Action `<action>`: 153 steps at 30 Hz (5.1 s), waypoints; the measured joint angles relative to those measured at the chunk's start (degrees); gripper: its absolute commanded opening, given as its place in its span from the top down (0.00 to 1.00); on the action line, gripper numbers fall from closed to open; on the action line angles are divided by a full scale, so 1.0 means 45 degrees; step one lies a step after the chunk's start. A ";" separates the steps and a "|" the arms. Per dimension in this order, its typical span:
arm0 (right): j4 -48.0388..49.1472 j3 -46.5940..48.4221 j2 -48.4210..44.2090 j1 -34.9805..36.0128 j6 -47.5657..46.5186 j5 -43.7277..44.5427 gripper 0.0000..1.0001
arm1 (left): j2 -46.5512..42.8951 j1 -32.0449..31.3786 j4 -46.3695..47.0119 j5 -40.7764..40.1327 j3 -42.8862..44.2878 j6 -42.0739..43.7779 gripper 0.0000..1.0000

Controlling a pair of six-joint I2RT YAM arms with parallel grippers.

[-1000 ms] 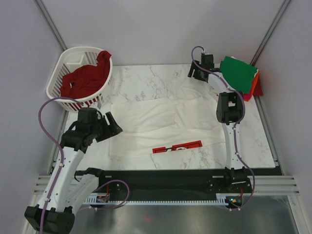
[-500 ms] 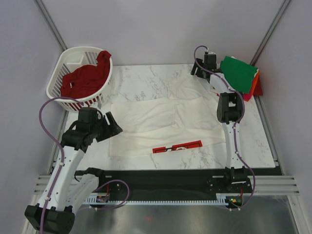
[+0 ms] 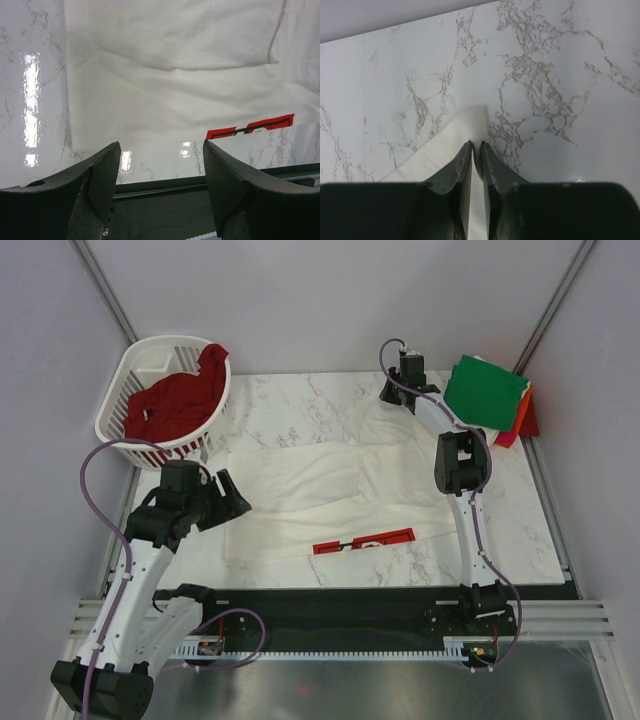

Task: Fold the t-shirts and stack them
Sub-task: Fold the tshirt

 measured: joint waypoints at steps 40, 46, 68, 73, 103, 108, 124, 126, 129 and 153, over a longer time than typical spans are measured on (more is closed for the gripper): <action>0.0563 -0.5537 -0.5187 -0.1938 0.1015 0.0413 1.00 | 1.5101 0.0005 0.0772 -0.4163 0.9602 0.0792 0.36; 0.0641 -0.5824 -0.5246 -0.1889 0.1122 0.0092 1.00 | 1.6602 -0.0005 0.0539 -0.4663 1.1142 0.0748 0.36; 0.0651 -0.6387 -0.5430 -0.1987 0.1268 -0.0257 1.00 | 1.8418 -0.0248 0.0962 -0.5561 1.3032 0.0277 0.38; 0.0651 -0.6475 -0.5615 -0.1987 0.1297 -0.0340 1.00 | 1.8501 -0.0243 0.1282 -0.5697 1.3032 0.0151 0.55; 0.0651 -0.6790 -0.6732 -0.2589 0.1457 -0.0704 1.00 | 1.6626 -0.1423 0.0947 -0.3968 1.0996 -0.2089 0.32; 0.0631 -0.6790 -0.6742 -0.3225 0.1457 -0.0709 1.00 | 1.6636 -0.1554 0.0869 -0.3988 1.0977 -0.2137 0.31; 0.0651 -0.6790 -0.6742 -0.3453 0.1681 -0.1277 1.00 | 1.8544 -0.0831 0.0840 -0.4216 1.4027 -0.1967 0.32; 0.0651 -0.6790 -0.6742 -0.3453 0.1695 -0.1341 1.00 | 1.8768 -0.0661 0.0831 -0.4226 1.4188 -0.1948 0.32; 0.0651 -0.6790 -0.6742 -0.3449 0.1705 -0.1399 1.00 | 1.8996 -0.0520 0.0889 -0.4308 1.4396 -0.1724 0.33; 0.0656 -0.6790 -0.6737 -0.3415 0.1792 -0.1666 1.00 | 2.0157 -0.0534 0.0699 -0.3910 1.5203 -0.1647 0.62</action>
